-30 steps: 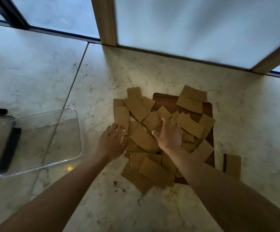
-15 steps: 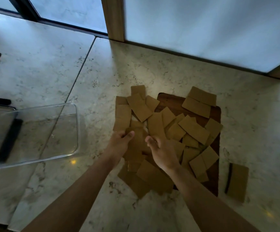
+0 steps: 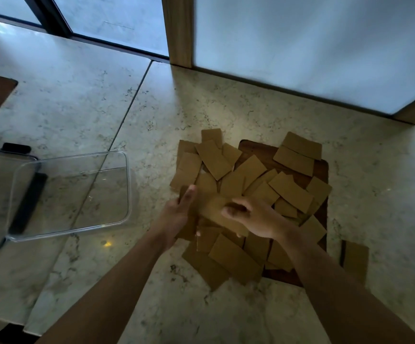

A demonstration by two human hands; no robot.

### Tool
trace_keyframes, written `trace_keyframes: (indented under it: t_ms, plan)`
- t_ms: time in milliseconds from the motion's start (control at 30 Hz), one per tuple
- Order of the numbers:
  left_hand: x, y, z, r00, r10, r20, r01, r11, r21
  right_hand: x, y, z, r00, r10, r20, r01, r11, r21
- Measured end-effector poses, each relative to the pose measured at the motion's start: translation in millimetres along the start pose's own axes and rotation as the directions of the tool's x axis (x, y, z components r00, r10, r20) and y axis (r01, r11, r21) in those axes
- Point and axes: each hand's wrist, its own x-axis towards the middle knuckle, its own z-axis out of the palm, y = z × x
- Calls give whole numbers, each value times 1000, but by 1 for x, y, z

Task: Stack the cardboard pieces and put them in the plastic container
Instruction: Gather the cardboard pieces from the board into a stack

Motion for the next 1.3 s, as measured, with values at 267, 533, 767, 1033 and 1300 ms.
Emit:
trace_keyframes:
  t_ms: [267, 533, 767, 1033, 1300]
  plan:
    - [7, 2, 2, 948, -112, 297, 87, 992, 96, 7, -9, 1, 963, 35, -266, 12, 984, 176]
    - [23, -13, 2, 947, -178, 267, 235, 951, -200, 33, -7, 22, 920, 57, -388, 31, 976, 217]
    - [32, -4, -10, 996, -86, 26, 90, 936, -340, 50, -5, 25, 794, 245, -556, -362, 926, -108]
    - [38, 9, 1, 986, 139, -94, -119, 975, 186, 19, 1, -12, 952, 158, -263, -146, 987, 64]
    - [34, 0, -7, 995, 29, 95, -59, 946, 320, 21, -33, -21, 995, 50, 85, -14, 926, -377]
